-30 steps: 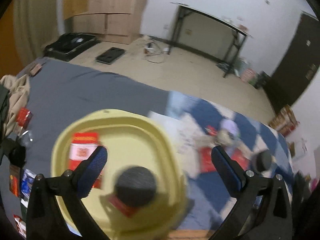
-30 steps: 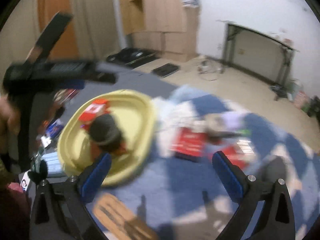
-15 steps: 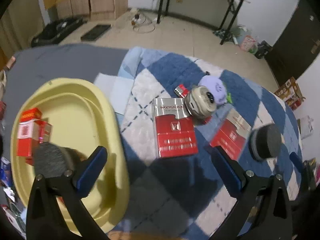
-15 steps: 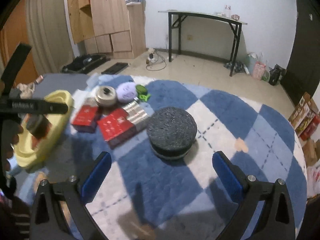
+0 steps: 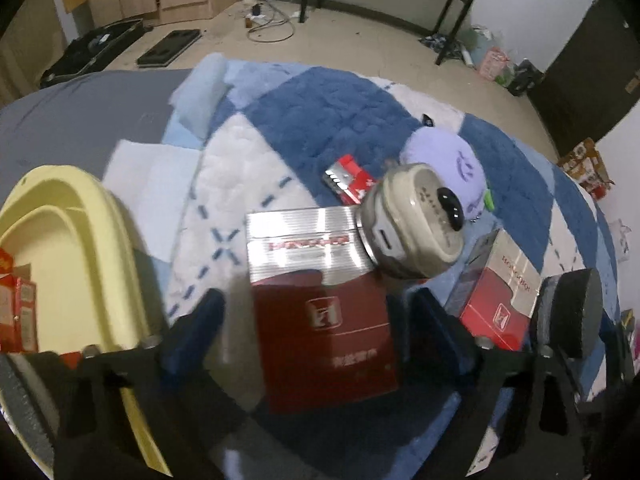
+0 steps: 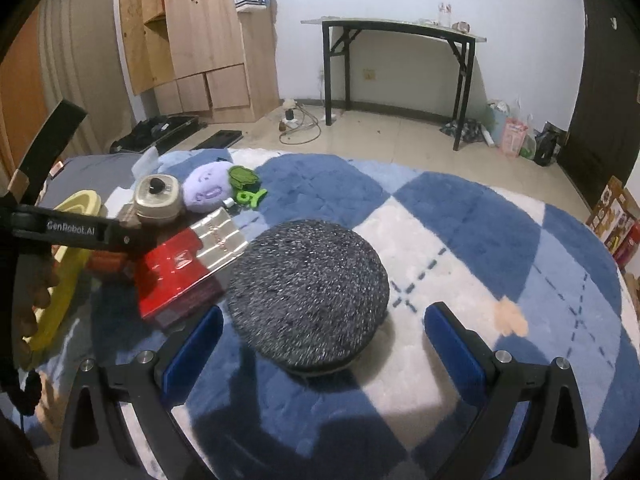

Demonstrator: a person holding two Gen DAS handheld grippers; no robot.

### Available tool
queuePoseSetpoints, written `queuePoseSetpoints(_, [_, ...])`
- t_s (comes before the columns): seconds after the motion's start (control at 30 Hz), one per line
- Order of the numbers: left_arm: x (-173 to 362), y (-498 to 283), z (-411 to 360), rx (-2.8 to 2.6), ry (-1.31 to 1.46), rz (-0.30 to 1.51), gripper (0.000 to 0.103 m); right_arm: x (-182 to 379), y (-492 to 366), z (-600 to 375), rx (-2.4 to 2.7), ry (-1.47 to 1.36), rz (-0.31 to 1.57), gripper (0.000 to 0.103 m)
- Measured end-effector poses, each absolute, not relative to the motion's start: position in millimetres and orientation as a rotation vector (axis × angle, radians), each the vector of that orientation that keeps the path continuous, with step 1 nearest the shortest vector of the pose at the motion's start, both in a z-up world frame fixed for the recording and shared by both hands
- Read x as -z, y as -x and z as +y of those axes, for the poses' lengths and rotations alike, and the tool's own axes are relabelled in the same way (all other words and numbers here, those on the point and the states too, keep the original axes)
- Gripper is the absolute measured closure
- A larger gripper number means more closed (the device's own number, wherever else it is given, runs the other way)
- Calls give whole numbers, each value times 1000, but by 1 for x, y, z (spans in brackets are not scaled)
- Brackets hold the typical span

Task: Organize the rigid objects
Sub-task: 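Grasp the red-silver HONGQIQU box with left tool while right tool grasps another black puck, then carry the box and puck into the yellow tray and release both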

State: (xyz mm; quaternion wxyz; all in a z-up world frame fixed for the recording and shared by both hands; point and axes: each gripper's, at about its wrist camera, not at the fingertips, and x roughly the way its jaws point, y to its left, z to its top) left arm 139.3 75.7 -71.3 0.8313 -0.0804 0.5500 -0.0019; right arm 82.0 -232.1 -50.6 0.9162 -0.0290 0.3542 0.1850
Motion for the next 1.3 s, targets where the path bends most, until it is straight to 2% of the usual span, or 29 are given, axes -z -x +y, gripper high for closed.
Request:
queuePoseSetpoints(0.03, [72, -138, 75, 4, 157, 1160, 18, 53, -85, -231, -376, 62, 731, 0])
queuePoseSetpoints(0.1, [70, -136, 74, 8, 141, 1140, 31, 59, -91, -229, -364, 68, 732, 1])
queuePoseSetpoints(0.13, [70, -136, 75, 6, 139, 1139, 39, 61, -94, -228, -368, 66, 739, 6])
queuePoseSetpoints(0.17, [69, -135, 76, 6, 146, 1137, 41, 64, -97, -228, -373, 65, 744, 10])
queuePoseSetpoints(0.23, [68, -132, 78, 16, 170, 1131, 43, 68, -100, -225, -371, 71, 747, 27])
queuePoseSetpoints(0.3, [66, -130, 83, 26, 181, 1124, 43, 68, -100, -225, -384, 69, 735, 35])
queuePoseSetpoints(0.57, [35, -99, 88, 41, 199, 1081, 43, 48, -78, -235, -380, 52, 672, 35])
queuePoseSetpoints(1.07, [-11, -56, 103, 33, 228, 1002, 44, 23, -28, -256, -351, 49, 688, 36])
queuePoseSetpoints(1.3, [-63, -46, 182, -67, 299, 887, 44, -4, -22, -224, -477, 69, 667, 36])
